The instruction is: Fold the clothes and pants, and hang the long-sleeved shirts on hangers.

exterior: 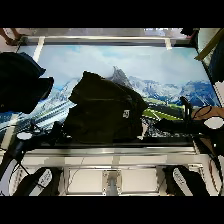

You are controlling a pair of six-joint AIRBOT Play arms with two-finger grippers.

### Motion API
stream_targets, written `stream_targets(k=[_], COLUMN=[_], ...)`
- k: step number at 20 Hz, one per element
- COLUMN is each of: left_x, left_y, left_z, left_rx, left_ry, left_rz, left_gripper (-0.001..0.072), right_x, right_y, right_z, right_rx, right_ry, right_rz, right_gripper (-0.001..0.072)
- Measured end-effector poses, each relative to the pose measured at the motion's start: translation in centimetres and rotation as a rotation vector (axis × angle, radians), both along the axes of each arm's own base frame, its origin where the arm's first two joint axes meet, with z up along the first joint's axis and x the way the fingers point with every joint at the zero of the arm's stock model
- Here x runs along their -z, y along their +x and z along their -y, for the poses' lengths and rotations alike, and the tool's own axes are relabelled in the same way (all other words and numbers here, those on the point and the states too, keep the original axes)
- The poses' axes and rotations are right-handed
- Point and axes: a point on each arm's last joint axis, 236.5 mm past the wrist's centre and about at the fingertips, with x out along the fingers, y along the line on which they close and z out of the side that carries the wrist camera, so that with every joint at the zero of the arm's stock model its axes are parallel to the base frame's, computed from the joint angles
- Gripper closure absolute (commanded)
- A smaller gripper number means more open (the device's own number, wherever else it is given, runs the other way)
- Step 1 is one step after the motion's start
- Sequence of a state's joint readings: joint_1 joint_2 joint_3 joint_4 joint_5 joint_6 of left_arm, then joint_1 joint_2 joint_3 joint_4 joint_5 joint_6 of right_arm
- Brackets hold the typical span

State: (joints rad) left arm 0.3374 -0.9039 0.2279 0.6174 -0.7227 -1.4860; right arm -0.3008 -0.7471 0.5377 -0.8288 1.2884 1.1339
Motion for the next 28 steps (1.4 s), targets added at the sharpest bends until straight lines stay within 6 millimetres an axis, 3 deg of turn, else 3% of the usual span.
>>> stream_targets(k=[2,3,4,6,10,15,22,28], left_x=[-0.7,-1.2,-1.5,-1.9,-2.4,-2.6,-2.6,-2.7], left_y=[0.8,1.4,1.6,2.1,2.4,2.5,2.5,2.5], left_z=[0.4,0.6,0.6,0.8,1.0,1.2,1.3,1.3], left_rx=[0.000,-0.004,-0.003,-0.004,0.007,0.024,0.035,0.037], left_ry=[-0.023,-0.036,-0.040,-0.049,-0.054,-0.056,-0.052,-0.052], left_rz=[0.045,0.074,0.090,0.117,0.145,0.158,0.166,0.167], left_gripper=[0.0696,0.0696,0.0696,0.0696,0.0696,0.0696,0.0696,0.0696], right_x=[-0.4,-0.3,0.0,1.0,3.8,6.8,8.0,8.7], right_y=[-0.6,-1.3,-1.9,-3.1,-3.3,-3.8,-3.1,-3.3], right_z=[-0.5,-0.9,-1.4,-2.8,-4.9,-4.9,-3.9,-5.3], right_rx=[-0.010,-0.012,-0.006,0.045,0.263,0.416,0.508,0.458], right_ry=[0.013,0.021,0.040,0.115,0.335,0.413,0.414,0.438], right_rz=[0.011,0.013,0.013,0.001,-0.033,-0.085,-0.090,-0.128], right_gripper=[0.0262,0.0227,0.0143,0.0140,0.0140,0.0152,0.0168,0.0168])
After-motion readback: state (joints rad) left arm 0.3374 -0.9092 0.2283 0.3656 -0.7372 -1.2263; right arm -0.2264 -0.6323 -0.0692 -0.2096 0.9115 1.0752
